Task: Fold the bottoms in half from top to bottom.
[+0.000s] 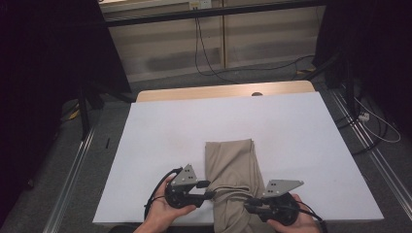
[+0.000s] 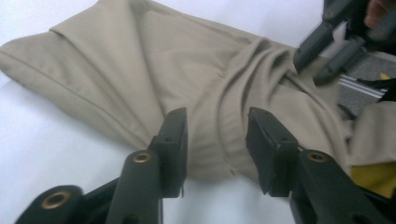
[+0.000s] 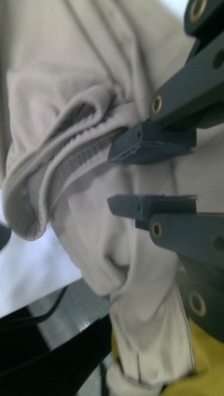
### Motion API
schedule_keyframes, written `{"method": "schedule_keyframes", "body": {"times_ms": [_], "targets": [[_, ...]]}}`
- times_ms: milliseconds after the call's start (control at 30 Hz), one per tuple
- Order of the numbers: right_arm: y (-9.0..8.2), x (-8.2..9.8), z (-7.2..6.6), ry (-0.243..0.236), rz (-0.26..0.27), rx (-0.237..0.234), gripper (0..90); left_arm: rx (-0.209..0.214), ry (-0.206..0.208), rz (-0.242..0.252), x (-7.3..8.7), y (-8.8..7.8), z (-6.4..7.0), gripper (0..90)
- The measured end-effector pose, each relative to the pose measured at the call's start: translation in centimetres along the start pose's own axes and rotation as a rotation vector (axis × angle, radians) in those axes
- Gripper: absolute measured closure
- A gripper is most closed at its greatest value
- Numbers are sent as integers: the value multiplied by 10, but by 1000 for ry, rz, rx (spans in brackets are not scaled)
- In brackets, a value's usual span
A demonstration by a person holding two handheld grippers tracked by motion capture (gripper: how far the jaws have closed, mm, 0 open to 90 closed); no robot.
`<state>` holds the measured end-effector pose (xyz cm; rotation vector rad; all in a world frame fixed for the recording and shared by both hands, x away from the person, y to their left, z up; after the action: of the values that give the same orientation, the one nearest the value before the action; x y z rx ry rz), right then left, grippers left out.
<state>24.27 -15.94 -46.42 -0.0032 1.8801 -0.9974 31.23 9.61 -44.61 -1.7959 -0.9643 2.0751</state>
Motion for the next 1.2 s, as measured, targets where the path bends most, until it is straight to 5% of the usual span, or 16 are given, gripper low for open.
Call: {"method": "schedule_keyframes", "body": {"times_ms": [100, 167, 333, 433, 533, 633, 900, 1000, 1033, 1133, 1200], "targets": [[11, -2, -1, -29, -25, 19, 635, 19, 54, -55, 0, 16, 1, 573], [16, -1, -1, -48, -42, 37, 590, 63, 83, -82, 2, 22, 8, 652], [14, 0, 3, -35, -63, 74, 876, 98, 38, -55, 0, 20, 15, 739], [7, 3, 5, -31, -64, 75, 900, 98, 58, -36, -2, 19, 16, 673], [-3, 6, 5, -27, -59, 83, 900, 112, 29, -12, -4, 19, 14, 638], [-14, 11, 8, -19, -57, 102, 900, 91, 31, -3, -5, 16, 12, 590], [-44, 35, 20, 48, -77, 176, 900, 28, -50, 12, -3, 14, -1, 552], [-39, 28, 16, 38, -36, 165, 900, 19, -51, 12, -3, 14, -1, 552], [-35, 24, 15, 41, -27, 159, 895, 21, -55, 21, -3, 14, 0, 553], [-21, 12, 17, 49, -29, 178, 655, 28, -37, 10, -2, 16, 2, 588], [-12, 8, 23, 60, -51, 203, 633, 34, -34, -3, 1, 20, 4, 590]]}}
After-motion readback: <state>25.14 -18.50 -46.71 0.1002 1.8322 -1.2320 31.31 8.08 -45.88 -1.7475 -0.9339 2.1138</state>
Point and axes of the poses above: each handheld gripper's, and its own axes: y roughly forward along the jaws, x roughly out of its underside, z roughly to its right, the point moved 2 cm from there along y, roughly forward along the jaws, and after that the axes turned 3 degrees about y, right-handed, at the moved point
